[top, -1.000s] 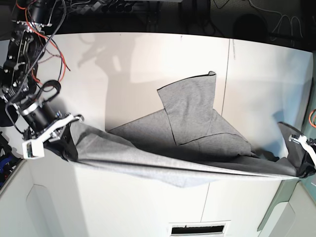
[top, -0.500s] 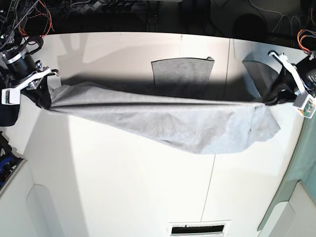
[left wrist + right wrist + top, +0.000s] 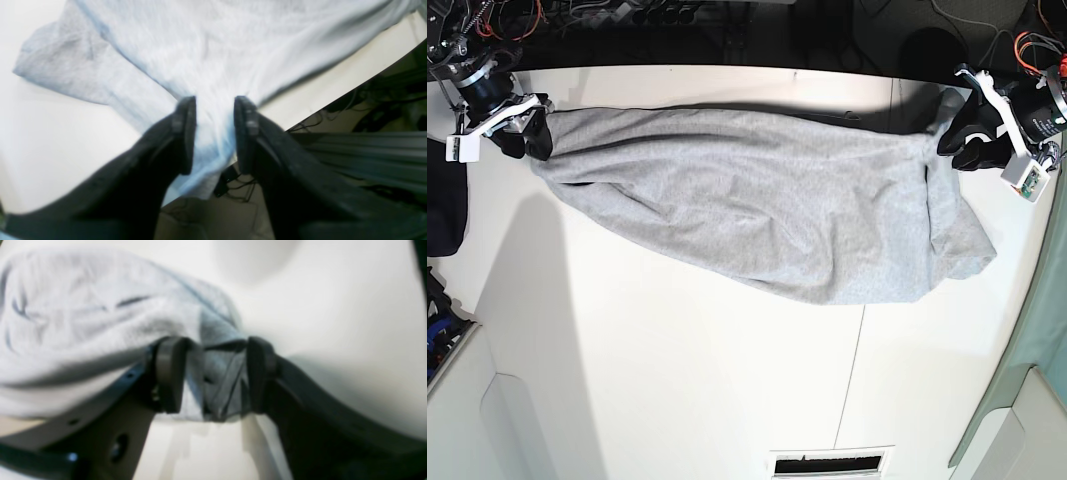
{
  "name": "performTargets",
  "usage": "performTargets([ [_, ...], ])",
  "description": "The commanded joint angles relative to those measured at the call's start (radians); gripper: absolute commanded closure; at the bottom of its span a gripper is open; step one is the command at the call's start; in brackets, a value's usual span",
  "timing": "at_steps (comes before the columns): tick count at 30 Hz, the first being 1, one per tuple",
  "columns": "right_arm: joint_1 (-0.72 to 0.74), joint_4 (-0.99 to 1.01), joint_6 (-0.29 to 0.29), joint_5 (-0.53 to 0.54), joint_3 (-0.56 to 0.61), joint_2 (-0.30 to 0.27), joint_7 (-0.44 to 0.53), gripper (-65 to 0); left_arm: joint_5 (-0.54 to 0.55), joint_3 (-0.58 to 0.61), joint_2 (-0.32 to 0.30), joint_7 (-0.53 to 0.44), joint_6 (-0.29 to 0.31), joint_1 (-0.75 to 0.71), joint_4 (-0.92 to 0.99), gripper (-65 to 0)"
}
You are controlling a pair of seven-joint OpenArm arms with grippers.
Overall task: Layout the t-shirt on the table in an organized manner, then fold the t-shirt properly
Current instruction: 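Lower the stretched t-shirt onto the table with both grippers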
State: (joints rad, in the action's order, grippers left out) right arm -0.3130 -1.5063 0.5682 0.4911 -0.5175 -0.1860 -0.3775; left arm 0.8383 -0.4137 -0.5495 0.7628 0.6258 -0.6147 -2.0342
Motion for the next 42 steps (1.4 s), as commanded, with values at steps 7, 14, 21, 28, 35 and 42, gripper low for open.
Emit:
performTargets([
  [7,0.038,-0.099,0.004,0.024,-0.007,-0.014,0.135,-30.1,0.1,-0.134,-0.015,-0.082,-0.001,0.018,-0.052,-23.1],
  [14,0.259,0.014,-0.018,-0.098,-0.002,-0.013,0.134,-30.1,-0.003,-0.089,-0.016,-0.162,-0.092,0.188,0.081,-23.2],
  [21,0.456,0.399,-0.003,-0.174,0.087,-0.019,0.135,-30.1,-0.151,0.132,-0.016,-0.222,-0.118,0.45,0.519,-23.3],
  [28,0.449,0.504,0.005,-0.2,0.28,-0.013,0.138,-30.1,-0.254,0.301,-0.014,-0.325,-0.174,0.67,0.908,-23.3],
  [35,0.42,0.498,0.005,-0.199,0.362,-0.009,0.138,-27.9,-0.335,0.316,0.027,-0.404,-0.178,0.735,1.055,-17.6],
  [42,0.424,0.482,0.005,-0.2,0.36,-0.011,0.215,0.0,-0.374,0.316,0.066,-0.468,-0.188,0.739,1.057,0.0],
])
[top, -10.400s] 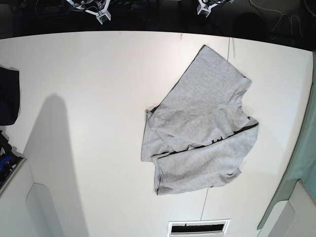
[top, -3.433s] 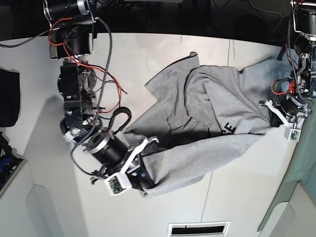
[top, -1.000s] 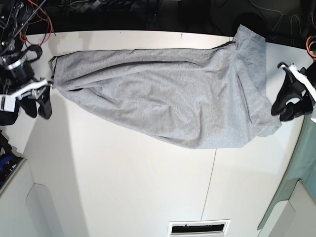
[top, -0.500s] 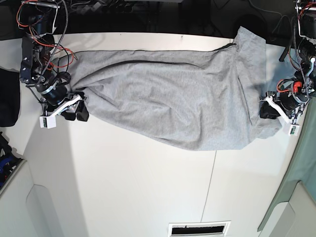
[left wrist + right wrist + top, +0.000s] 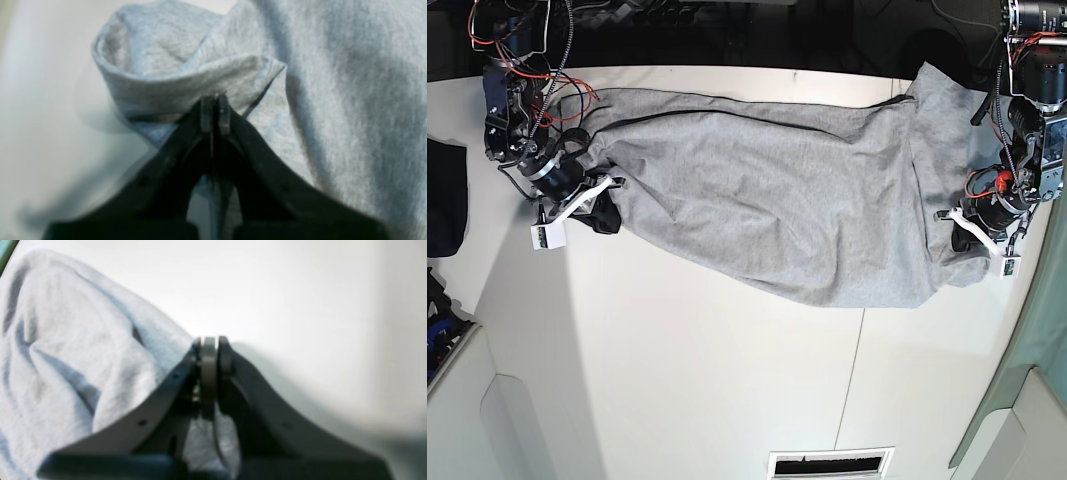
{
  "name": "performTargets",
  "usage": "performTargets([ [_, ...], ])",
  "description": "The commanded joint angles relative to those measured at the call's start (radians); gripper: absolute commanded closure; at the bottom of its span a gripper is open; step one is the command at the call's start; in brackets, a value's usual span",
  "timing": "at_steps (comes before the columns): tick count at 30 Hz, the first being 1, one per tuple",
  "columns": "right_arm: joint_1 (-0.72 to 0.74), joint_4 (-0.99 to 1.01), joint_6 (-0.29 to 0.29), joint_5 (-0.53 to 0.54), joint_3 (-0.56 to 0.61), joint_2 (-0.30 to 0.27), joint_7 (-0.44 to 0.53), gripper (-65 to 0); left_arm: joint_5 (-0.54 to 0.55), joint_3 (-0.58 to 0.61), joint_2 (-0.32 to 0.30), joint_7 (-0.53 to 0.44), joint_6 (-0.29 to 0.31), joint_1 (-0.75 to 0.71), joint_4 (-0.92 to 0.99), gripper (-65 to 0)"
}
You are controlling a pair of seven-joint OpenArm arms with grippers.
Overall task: Layout the t-shirt on the table in an organized manner, then fold the t-shirt properly
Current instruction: 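Lower the stretched t-shirt onto the table with both grippers, then regrasp the t-shirt with both grippers and pull it taut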
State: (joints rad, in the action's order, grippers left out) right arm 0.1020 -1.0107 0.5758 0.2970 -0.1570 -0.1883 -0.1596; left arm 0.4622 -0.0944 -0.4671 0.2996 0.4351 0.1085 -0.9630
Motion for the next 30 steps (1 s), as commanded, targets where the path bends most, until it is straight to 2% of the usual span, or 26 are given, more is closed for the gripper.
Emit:
performTargets([
  [1,0.012,-0.023,-0.003,-0.006,-0.001,-0.011,0.013,0.0,0.006,-0.003,-0.021,-0.004,0.003,0.02,-0.023,0.0],
  [3,0.027,-0.053,-0.002,-0.013,-0.006,-0.018,0.031,0.0,0.021,-0.003,-0.039,0.0,0.012,0.032,-0.045,0.0],
  [7,0.087,-0.154,-0.002,-0.045,-0.037,-0.02,0.029,0.0,0.131,-0.003,-0.106,0.04,0.081,0.076,-0.12,0.0],
  [12,0.165,-0.322,-0.002,-0.046,-0.075,-0.02,0.013,0.0,0.255,-0.003,-0.195,0.124,0.085,0.15,-0.243,0.0],
  [15,0.197,-0.446,-0.003,-0.029,-0.097,-0.02,-0.103,0.0,0.287,-0.003,-0.245,0.187,0.086,0.177,-0.352,0.0],
  [19,0.189,-0.566,-0.003,0.071,-0.135,-0.02,-0.311,0.0,0.333,-0.003,-0.294,0.305,0.085,0.159,-0.505,0.0],
  [23,0.077,-0.604,-0.003,0.163,-0.185,-0.019,-0.346,0.0,0.349,-0.003,-0.294,0.327,0.086,0.064,-0.576,0.0],
  [25,-0.006,-0.602,-0.003,0.163,-0.203,-0.008,-0.346,0.0,0.34,-0.003,-0.28,0.334,0.094,-0.006,-0.575,0.0],
  [30,-0.185,-0.571,-0.004,0.138,-0.206,0.015,-0.34,0.0,0.29,-0.003,-0.195,0.333,0.125,-0.172,-0.571,0.0],
])
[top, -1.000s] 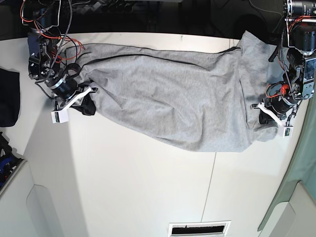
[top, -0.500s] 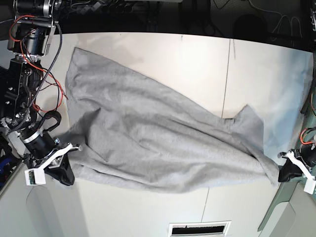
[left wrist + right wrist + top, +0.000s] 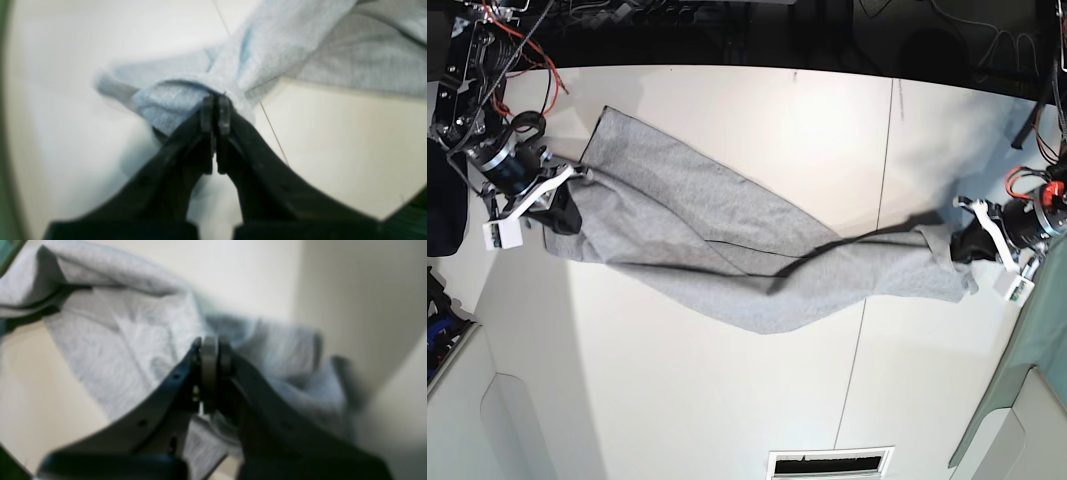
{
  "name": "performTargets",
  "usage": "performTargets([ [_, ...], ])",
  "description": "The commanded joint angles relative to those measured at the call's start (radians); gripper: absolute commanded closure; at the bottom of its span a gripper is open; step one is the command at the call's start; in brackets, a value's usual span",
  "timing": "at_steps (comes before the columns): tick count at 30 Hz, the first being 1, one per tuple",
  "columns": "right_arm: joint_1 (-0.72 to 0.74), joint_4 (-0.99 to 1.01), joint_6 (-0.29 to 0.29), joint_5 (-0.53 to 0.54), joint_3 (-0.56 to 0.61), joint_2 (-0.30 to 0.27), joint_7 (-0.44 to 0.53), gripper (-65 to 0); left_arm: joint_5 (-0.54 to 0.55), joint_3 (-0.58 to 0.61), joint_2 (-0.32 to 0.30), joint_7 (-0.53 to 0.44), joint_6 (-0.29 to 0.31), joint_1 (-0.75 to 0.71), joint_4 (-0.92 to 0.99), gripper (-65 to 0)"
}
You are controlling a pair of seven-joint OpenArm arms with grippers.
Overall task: Layout the t-shirt on the table in an organized manner, then fold the t-shirt properly
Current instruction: 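Regrasp the t-shirt with both grippers and pull it taut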
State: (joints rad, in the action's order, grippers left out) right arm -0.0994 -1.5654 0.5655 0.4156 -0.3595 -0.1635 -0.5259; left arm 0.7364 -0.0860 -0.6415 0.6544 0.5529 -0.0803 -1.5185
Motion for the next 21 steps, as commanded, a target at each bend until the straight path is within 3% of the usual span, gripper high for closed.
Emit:
performTargets([
  [1,-0.004,-0.002,0.006,0.019,-0.003,-0.007,0.036,0.0,0.006,-0.012,0.003,-0.023,0.011,0.0,-0.015,0.0],
  [3,-0.039,0.025,0.006,0.031,-0.003,-0.005,0.062,-2.9,-0.004,-0.012,0.045,-0.022,0.013,-0.025,-0.015,-3.0],
  [6,-0.083,0.048,0.003,0.065,-0.003,-0.005,0.086,-25.8,-0.022,-0.012,0.081,-0.021,0.012,-0.06,-0.015,-12.7],
  [8,-0.095,0.048,0.003,0.071,-0.003,-0.005,0.085,-32.1,-0.022,-0.013,0.081,-0.017,0.012,-0.073,-0.016,-13.9],
  [14,-0.064,0.045,0.003,0.075,-0.01,-0.005,0.186,-32.1,0.066,-0.192,0.082,-0.041,0.021,-0.072,-0.113,-13.9],
  [17,-0.027,0.045,0.001,0.074,-0.02,-0.005,0.187,-32.1,0.067,-0.278,0.081,-0.045,0.02,-0.069,-0.178,-14.0],
  [21,0.07,0.053,-0.039,0.034,-0.02,0.023,0.194,-32.1,0.03,-0.287,0.082,-0.106,-0.013,-0.053,-0.167,-15.3],
])
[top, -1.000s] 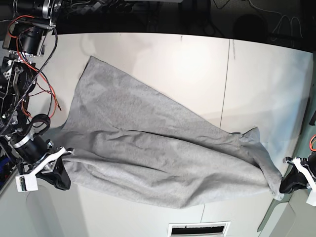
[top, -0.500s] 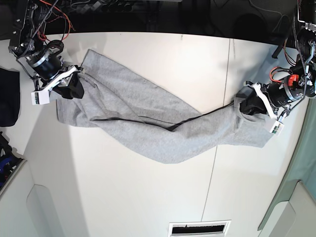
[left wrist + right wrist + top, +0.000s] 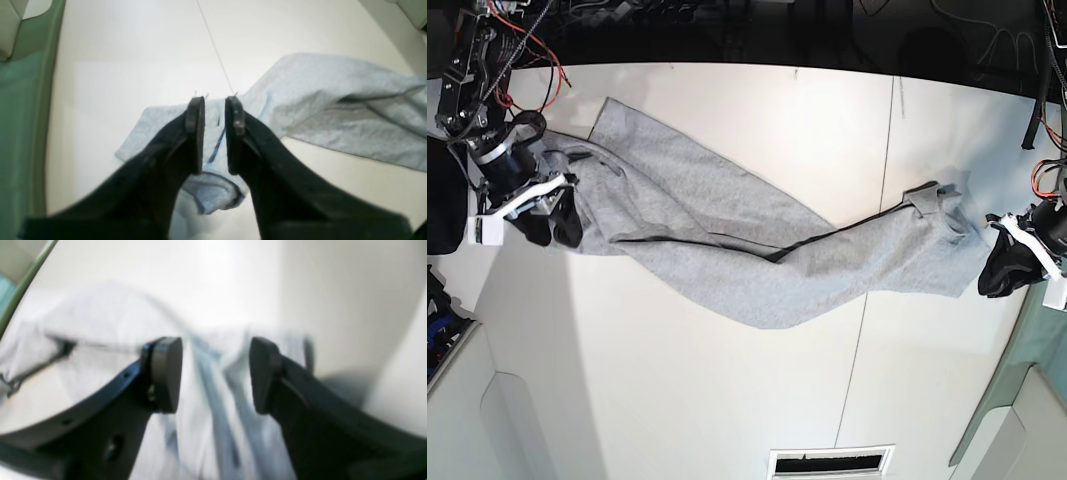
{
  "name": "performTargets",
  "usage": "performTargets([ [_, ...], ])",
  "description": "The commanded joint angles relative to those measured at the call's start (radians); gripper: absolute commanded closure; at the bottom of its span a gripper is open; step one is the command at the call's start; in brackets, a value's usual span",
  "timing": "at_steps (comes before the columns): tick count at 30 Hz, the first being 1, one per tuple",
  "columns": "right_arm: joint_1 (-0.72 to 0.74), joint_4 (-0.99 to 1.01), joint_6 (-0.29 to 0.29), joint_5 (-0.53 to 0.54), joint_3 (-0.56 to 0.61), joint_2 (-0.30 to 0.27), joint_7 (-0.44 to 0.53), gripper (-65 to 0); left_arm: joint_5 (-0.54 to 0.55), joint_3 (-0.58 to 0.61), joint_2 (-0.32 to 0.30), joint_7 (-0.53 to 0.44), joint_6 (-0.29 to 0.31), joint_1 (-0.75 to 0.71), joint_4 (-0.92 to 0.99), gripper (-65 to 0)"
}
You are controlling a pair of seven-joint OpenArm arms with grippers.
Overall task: Layout the t-shirt on the table in an organized manner, then fold the t-shirt properly
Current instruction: 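Regrasp the t-shirt with both grippers and pull it taut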
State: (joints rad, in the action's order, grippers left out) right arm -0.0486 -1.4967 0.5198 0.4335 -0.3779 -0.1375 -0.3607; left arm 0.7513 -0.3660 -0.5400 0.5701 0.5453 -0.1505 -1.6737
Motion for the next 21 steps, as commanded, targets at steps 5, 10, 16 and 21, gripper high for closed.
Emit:
performTargets([
  [5,0.189,0.08,0.0,-0.086,0.009,0.069,0.028,-32.1,-0.058,0.095,0.0,-0.151,-0.085,0.052,0.105,-31.8],
  [10,0.31,0.297,0.004,-0.141,0.104,0.1,0.032,-32.1,-0.142,0.233,0.061,-0.151,-0.085,0.142,0.271,-32.7],
  [16,0.358,0.542,-0.018,-0.312,0.284,0.116,0.207,-28.0,-0.27,0.341,0.113,-0.179,-0.085,0.213,0.439,-31.1],
  [21,0.35,0.57,-0.015,-0.366,0.307,0.124,0.224,0.0,-0.308,0.349,0.133,-0.22,-0.086,0.242,0.512,0.0],
])
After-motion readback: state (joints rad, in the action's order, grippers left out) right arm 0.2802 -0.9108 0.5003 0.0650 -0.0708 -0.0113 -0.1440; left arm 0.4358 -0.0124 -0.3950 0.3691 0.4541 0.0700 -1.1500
